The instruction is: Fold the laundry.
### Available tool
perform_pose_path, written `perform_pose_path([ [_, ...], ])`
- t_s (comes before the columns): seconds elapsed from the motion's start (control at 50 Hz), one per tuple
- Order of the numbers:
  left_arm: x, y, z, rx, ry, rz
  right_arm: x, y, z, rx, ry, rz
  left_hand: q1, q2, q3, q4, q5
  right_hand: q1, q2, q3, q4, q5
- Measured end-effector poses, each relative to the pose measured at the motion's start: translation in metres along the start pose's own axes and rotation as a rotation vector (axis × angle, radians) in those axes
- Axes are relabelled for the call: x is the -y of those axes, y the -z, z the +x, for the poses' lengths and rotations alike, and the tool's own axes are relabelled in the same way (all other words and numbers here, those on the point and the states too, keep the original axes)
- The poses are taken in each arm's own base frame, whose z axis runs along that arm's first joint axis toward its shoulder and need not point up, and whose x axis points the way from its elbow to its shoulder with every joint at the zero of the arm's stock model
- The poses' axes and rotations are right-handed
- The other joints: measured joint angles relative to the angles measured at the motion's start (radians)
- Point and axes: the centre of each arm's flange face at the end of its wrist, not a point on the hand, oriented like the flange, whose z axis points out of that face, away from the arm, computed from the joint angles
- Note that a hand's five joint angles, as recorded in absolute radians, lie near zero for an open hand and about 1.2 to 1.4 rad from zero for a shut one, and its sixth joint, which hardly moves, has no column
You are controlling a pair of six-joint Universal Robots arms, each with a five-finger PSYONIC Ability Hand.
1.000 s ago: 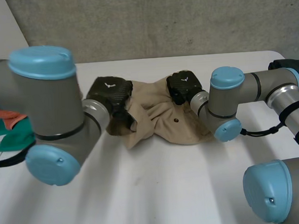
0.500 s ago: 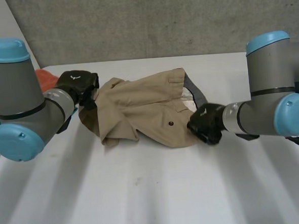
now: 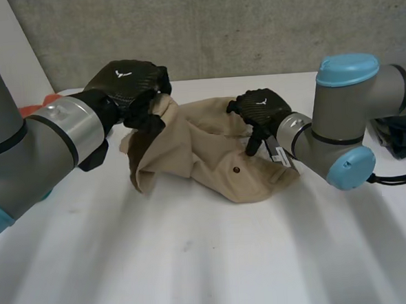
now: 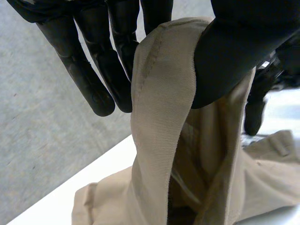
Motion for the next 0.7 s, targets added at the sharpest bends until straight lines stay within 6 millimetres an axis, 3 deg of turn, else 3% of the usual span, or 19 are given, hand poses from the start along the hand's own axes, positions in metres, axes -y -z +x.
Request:
perform_pose_path([
  [0.24, 0.025, 0.021, 0.016, -0.064, 0.003, 0.081, -0.025, -0.014, -0.025, 0.175, -0.264, -0.045, 0.000, 0.000, 0.000, 0.000, 0.000, 0.038, 0.030, 0.041, 0.030, 0.056],
  [0.34, 0.029, 0.024, 0.017, -0.065, 0.005, 0.095, -0.033, -0.016, -0.041, 0.208, -0.288, -0.054, 0.000, 0.000, 0.012, 0.000, 0.000, 0.398, 0.400, 0.406, 0.401, 0.423],
  [0.36, 0.029, 0.025, 0.016, -0.062, 0.005, 0.095, -0.034, -0.017, -0.043, 0.212, -0.293, -0.051, 0.000, 0.000, 0.028, 0.000, 0.000, 0.569, 0.606, 0.601, 0.602, 0.597],
  [0.4, 0.029, 0.025, 0.013, -0.054, 0.006, 0.094, -0.034, -0.018, -0.046, 0.215, -0.303, -0.045, 0.000, 0.000, 0.034, 0.000, 0.000, 0.723, 0.779, 0.768, 0.783, 0.789],
  [0.46, 0.027, 0.024, 0.008, -0.040, 0.009, 0.089, -0.031, -0.020, -0.045, 0.212, -0.320, -0.030, 0.000, 0.000, 0.035, 0.000, 0.000, 0.724, 0.801, 0.803, 0.822, 0.824],
  [0.52, 0.024, 0.021, -0.001, -0.015, 0.012, 0.081, -0.021, -0.020, -0.038, 0.195, -0.340, 0.000, 0.000, 0.000, 0.035, 0.000, 0.000, 0.724, 0.801, 0.805, 0.823, 0.828],
  [0.56, 0.022, 0.019, -0.012, 0.015, 0.015, 0.078, -0.003, -0.018, -0.021, 0.156, -0.345, 0.051, 0.000, 0.000, 0.035, 0.000, 0.000, 0.724, 0.801, 0.805, 0.823, 0.828],
  [0.66, 0.021, 0.014, -0.031, 0.066, 0.016, 0.085, 0.048, -0.004, 0.021, 0.043, -0.300, 0.195, 0.000, 0.000, 0.035, 0.000, 0.000, 0.729, 0.801, 0.818, 0.823, 0.828],
  [0.7, 0.021, 0.011, -0.041, 0.094, 0.014, 0.094, 0.081, 0.012, 0.042, -0.025, -0.252, 0.285, 0.000, 0.000, 0.035, 0.000, 0.000, 0.729, 0.801, 0.818, 0.823, 0.828],
])
